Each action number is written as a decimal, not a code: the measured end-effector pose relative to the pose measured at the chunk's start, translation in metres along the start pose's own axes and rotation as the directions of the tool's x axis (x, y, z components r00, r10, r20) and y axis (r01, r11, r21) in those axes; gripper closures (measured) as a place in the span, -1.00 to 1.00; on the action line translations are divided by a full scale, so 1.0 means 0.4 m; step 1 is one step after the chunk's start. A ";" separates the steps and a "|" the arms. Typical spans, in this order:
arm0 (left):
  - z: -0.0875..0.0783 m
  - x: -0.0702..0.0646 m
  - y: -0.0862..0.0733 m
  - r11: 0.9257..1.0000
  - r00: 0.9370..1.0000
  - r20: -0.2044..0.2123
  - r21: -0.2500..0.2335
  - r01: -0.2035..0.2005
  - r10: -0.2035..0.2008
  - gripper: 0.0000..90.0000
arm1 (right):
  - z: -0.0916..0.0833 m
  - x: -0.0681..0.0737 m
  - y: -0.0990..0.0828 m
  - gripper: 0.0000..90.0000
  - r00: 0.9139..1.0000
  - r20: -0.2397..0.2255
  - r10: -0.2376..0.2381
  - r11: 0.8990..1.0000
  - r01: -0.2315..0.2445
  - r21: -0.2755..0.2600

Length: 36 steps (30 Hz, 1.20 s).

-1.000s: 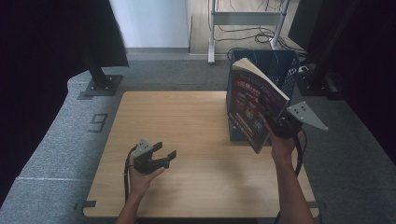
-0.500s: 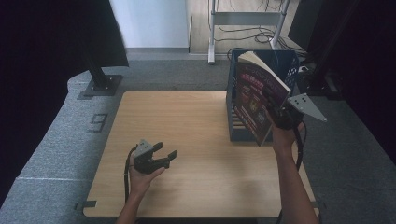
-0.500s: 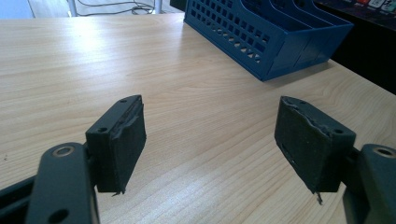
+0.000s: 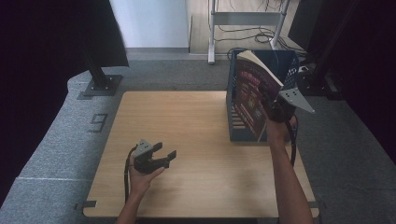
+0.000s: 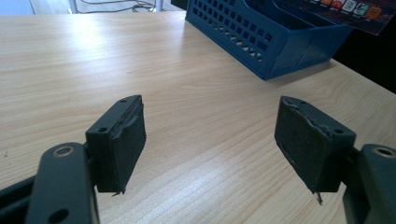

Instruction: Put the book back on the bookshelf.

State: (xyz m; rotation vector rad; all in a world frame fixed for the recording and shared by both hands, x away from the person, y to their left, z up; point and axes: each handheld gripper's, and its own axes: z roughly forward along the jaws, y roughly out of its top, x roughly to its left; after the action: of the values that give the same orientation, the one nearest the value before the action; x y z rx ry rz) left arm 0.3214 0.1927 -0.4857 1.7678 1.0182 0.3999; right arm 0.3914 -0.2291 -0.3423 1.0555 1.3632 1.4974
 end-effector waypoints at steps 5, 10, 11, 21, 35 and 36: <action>0.000 -0.001 0.000 1.000 1.000 0.002 -0.001 0.000 0.000 -0.45 | 0.020 -0.009 -0.011 0.81 1.000 0.018 0.006 1.000 -0.006 0.003; 0.002 -0.003 0.000 1.000 1.000 0.005 0.005 -0.006 0.006 -0.45 | 0.038 -0.016 -0.023 0.81 0.999 0.029 0.015 1.000 -0.015 0.016; 0.003 -0.002 0.000 1.000 1.000 0.006 0.006 -0.006 0.006 -0.45 | 0.041 -0.017 -0.025 0.81 0.999 0.035 0.016 1.000 -0.017 0.016; 0.003 0.002 -0.002 1.000 1.000 0.009 0.009 -0.001 0.001 -0.45 | 0.076 -0.026 -0.042 0.81 0.995 0.093 0.020 1.000 -0.020 0.006; 0.005 0.008 -0.005 1.000 1.000 0.016 0.011 0.005 -0.005 -0.45 | 0.124 -0.025 -0.056 0.81 0.994 0.106 0.009 1.000 -0.011 0.019; 0.005 0.008 -0.005 1.000 1.000 0.016 0.011 0.005 -0.005 -0.45 | 0.127 -0.025 -0.055 0.81 0.994 0.106 0.005 1.000 -0.007 0.019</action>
State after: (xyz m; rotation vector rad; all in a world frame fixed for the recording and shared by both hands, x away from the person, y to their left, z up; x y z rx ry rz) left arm 0.3236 0.1943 -0.4888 1.7748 1.0152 0.3774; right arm 0.4437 -0.2219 -0.3619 1.1362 1.3036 1.4141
